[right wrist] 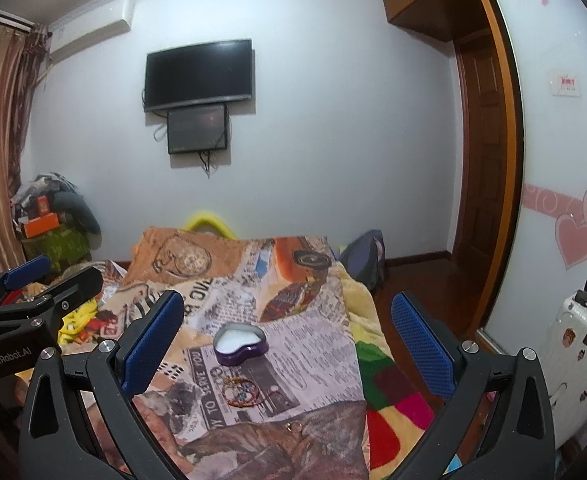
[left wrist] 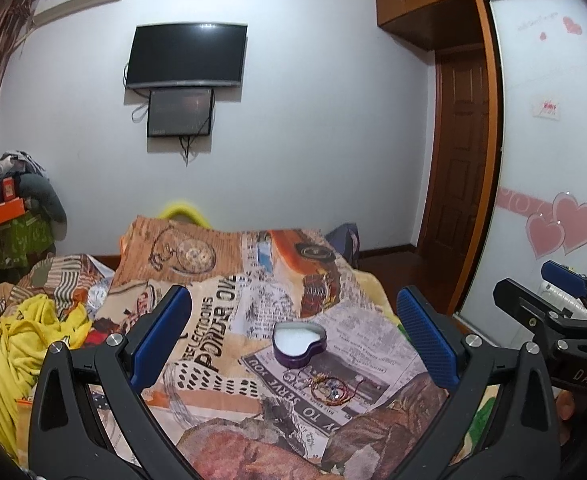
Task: Organize jewelry
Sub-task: 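Lower the right gripper onto the gold ring and close it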
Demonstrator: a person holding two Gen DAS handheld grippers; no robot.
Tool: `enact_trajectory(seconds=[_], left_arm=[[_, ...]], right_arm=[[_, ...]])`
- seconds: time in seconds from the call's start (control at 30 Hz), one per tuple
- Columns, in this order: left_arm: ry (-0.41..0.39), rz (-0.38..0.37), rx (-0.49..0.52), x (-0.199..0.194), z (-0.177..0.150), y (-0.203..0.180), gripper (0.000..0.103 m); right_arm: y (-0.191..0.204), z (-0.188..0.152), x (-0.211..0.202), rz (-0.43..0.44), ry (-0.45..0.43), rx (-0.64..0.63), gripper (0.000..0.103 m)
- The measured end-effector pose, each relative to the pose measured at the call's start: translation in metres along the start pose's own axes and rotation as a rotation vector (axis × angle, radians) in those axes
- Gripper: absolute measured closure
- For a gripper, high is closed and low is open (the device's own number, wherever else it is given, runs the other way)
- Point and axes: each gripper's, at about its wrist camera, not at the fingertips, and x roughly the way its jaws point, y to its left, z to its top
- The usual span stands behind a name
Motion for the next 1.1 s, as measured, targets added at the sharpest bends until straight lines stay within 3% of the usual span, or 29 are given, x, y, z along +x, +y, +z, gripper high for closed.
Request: enact_trajectory(seconds=[0.4, 0.87, 1.0, 1.1], left_arm=[[0.200, 0.050, 0.013, 0.076, -0.033, 0.010, 0.000], [0.486, -0.015, 0.059, 0.153, -0.089, 0.002, 0.000], [0.569, -0.058, 0.047, 0.172, -0.105, -0.001, 0.020], [0.629, -0.084, 0.010, 0.186, -0.115, 0.002, 0.026]], right_arm=[[-0.028, -0.037, 0.064, -0.068, 0.216, 0.020, 0.000], [-0.041, -0.089, 0.118, -0.020, 0.439, 0.019, 0.000], [-0.038, -0.101, 0.127, -0.001, 0.475, 0.012, 0.001], [-0.034, -0.109, 0.132, 0.029, 0.503, 0.004, 0.006]])
